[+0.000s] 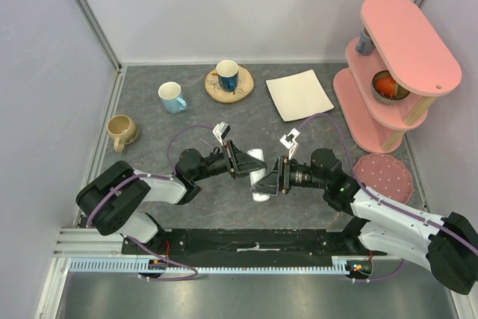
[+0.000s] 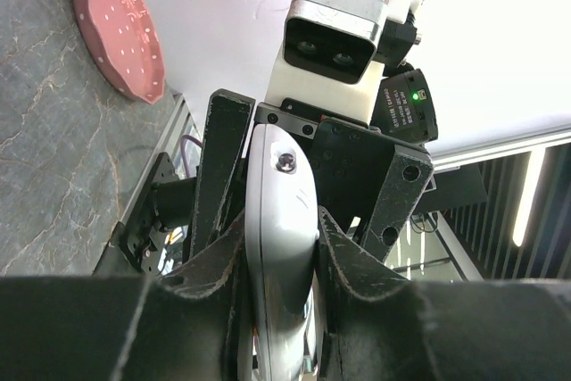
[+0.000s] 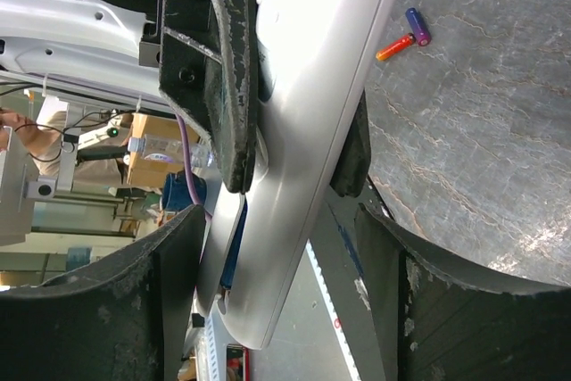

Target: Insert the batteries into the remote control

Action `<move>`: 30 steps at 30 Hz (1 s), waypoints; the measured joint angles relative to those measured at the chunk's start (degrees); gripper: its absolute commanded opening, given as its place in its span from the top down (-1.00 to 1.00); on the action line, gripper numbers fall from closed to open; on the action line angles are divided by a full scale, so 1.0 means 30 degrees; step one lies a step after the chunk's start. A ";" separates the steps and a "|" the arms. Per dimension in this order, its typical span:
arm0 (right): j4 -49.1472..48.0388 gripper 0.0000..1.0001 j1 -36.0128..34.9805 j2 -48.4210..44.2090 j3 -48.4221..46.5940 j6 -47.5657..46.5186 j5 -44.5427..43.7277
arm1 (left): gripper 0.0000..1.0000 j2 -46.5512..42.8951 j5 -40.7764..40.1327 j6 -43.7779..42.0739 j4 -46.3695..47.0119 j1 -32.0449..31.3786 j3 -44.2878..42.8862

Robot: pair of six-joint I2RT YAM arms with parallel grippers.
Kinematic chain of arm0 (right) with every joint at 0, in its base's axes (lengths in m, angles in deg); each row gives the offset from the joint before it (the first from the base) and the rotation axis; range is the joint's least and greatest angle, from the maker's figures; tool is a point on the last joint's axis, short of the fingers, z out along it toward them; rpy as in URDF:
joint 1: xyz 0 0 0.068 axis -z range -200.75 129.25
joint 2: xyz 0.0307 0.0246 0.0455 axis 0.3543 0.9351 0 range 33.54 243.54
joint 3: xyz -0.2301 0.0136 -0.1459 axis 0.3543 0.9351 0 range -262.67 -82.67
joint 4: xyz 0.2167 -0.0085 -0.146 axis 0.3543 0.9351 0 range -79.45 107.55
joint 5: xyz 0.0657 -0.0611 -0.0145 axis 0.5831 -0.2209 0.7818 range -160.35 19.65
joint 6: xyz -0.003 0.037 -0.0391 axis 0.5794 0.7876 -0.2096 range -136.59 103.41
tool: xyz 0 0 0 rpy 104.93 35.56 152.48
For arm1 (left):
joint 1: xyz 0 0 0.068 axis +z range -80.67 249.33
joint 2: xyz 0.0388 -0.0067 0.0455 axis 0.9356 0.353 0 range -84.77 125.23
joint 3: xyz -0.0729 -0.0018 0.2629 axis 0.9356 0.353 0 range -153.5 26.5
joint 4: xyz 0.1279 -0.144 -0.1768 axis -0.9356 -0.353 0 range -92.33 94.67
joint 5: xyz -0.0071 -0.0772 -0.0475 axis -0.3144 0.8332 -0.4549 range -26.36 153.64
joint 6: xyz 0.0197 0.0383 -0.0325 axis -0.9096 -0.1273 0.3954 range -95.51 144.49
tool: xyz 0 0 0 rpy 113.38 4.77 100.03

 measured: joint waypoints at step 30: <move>-0.3847 0.18 -0.0044 0.1770 0.0459 0.1894 0.0022 | 0.96 -0.0408 -0.0539 -0.0248 -0.0911 -0.0503 0.0000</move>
